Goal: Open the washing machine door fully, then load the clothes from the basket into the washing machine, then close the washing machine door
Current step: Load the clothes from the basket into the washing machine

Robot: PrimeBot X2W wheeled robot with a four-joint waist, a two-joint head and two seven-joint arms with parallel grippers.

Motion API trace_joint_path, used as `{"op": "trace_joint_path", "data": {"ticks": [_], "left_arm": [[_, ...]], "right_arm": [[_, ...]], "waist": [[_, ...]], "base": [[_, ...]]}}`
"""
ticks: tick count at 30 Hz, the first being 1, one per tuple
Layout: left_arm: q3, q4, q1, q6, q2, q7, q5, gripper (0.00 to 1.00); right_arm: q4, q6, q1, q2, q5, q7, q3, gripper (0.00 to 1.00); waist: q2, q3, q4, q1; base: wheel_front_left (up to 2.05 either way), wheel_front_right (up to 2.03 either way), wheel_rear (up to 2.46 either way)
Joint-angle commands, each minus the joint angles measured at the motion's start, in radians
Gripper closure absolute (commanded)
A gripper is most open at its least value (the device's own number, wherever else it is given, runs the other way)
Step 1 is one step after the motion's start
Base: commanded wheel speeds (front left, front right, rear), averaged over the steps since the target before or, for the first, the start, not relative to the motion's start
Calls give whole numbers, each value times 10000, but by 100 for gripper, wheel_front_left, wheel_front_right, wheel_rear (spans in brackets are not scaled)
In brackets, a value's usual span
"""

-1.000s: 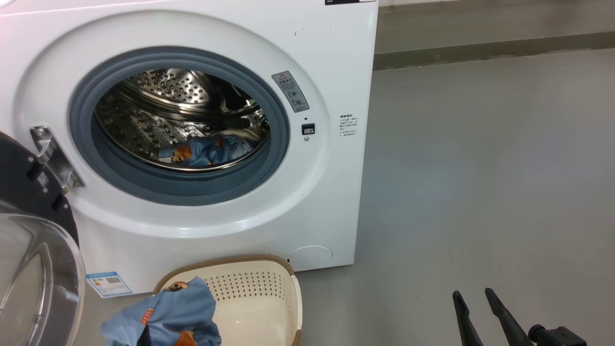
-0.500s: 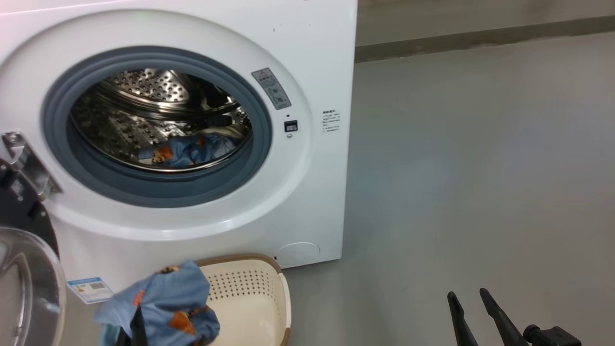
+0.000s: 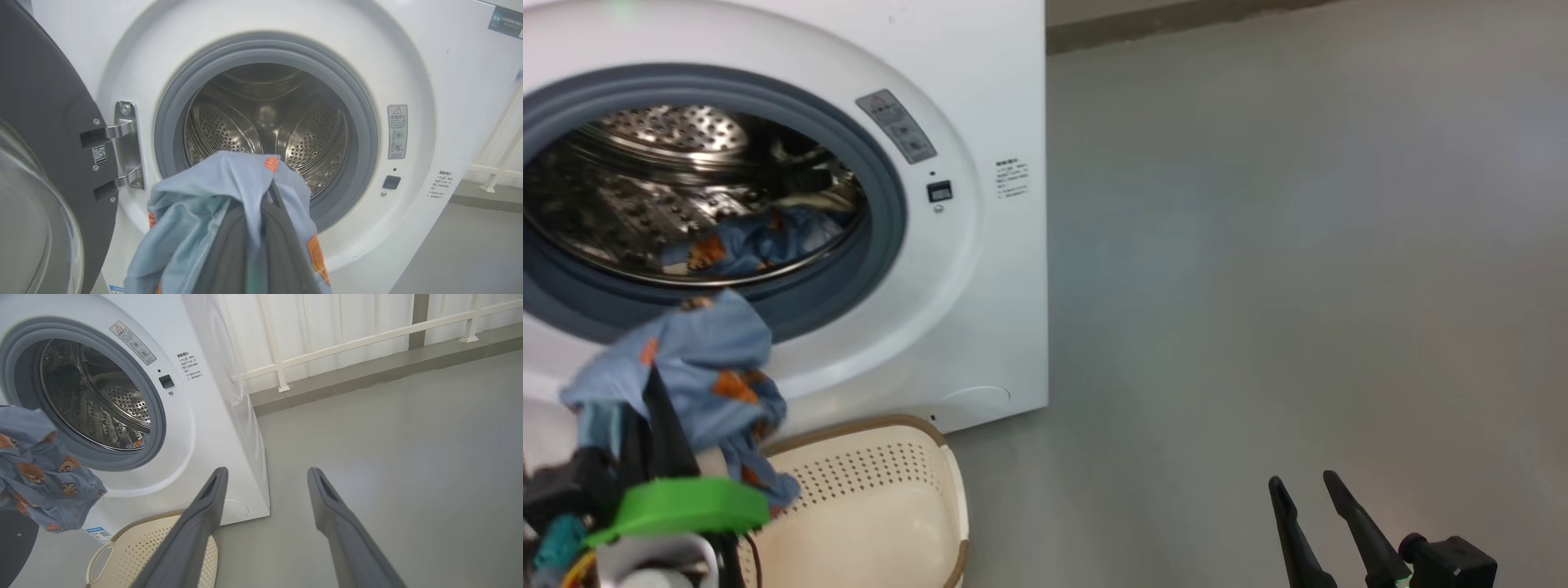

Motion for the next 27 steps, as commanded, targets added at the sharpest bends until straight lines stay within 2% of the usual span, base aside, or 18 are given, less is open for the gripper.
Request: {"op": "trace_joint_path", "data": {"ticks": [1,10,27], "left_arm": [[372,-176,-562,-41,256,-89,150,100],[1091,845,-3251,-370,727,-90,854,100],[2007,3037,-6543,-699,1841,-90,1835,100]], "right_arm": [[-229,90,-434,-72,-41,-49,301,0],[-289,90,-1077,135,97,-49,618,0],[-270,90,-2016,219,144,-49,1272,0]], "waist": [[0,472,-456,-1],[0,1965,-1277,-1],[0,3939,-2038,-1]], "base": [[0,0,0],[0,0,0],[0,0,0]]}}
